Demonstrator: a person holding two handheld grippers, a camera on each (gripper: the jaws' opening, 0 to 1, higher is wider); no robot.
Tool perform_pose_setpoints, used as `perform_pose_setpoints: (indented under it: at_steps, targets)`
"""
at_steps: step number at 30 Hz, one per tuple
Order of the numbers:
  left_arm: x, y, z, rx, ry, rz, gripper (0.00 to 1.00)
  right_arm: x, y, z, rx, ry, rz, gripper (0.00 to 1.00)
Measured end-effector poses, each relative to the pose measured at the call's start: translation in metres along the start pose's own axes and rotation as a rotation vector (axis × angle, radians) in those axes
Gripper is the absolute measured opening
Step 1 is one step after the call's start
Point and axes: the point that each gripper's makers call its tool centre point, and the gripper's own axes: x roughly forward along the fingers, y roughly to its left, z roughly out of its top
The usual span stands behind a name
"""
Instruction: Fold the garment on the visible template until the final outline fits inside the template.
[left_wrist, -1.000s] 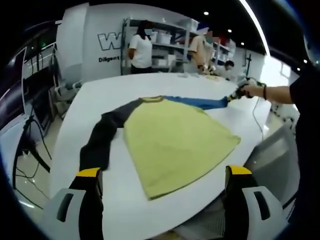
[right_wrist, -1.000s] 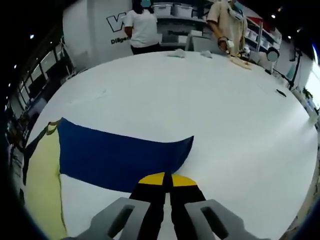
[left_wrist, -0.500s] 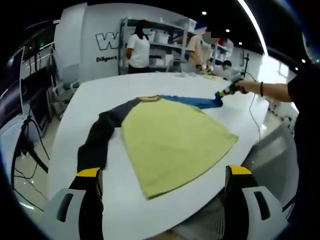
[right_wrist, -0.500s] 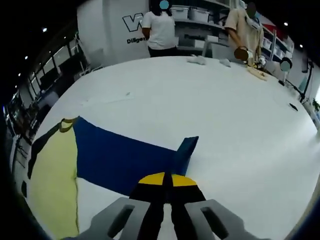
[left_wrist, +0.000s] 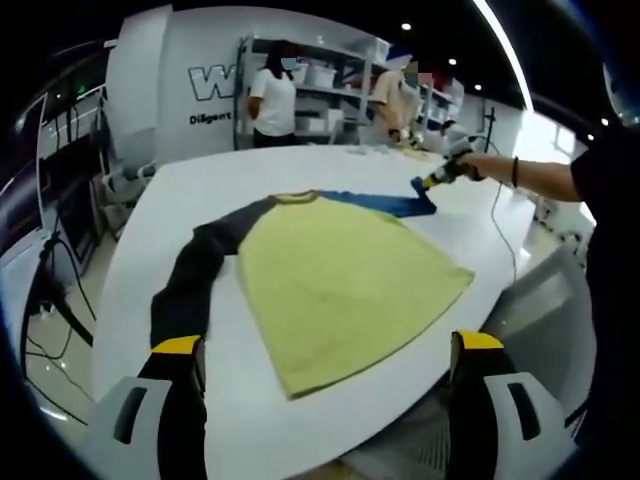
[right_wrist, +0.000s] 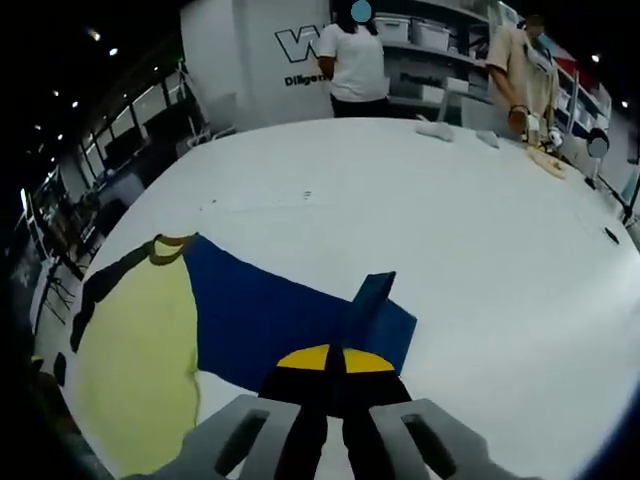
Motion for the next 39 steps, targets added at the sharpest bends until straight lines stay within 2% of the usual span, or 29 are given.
perform_pose_setpoints:
  at_steps: [8, 18, 30, 39]
  targets:
    - [-0.002, 0.0, -0.002, -0.004, -0.001, 0.003, 0.99, -0.002, 0.034, 0.008, -0.036, -0.012, 0.056, 0.0]
    - [-0.004, 0.004, -0.003, -0.004, -0.004, 0.014, 0.99, 0.006, 0.074, 0.014, 0.009, -0.005, 0.145, 0.0]
    - [-0.003, 0.004, -0.006, -0.007, 0.001, 0.017, 0.99, 0.011, 0.111, 0.016, 0.012, -0.015, 0.198, 0.0]
    - [-0.004, 0.004, -0.007, 0.003, 0.003, 0.022, 0.99, 0.016, 0.136, 0.021, -0.032, -0.019, 0.218, 0.0]
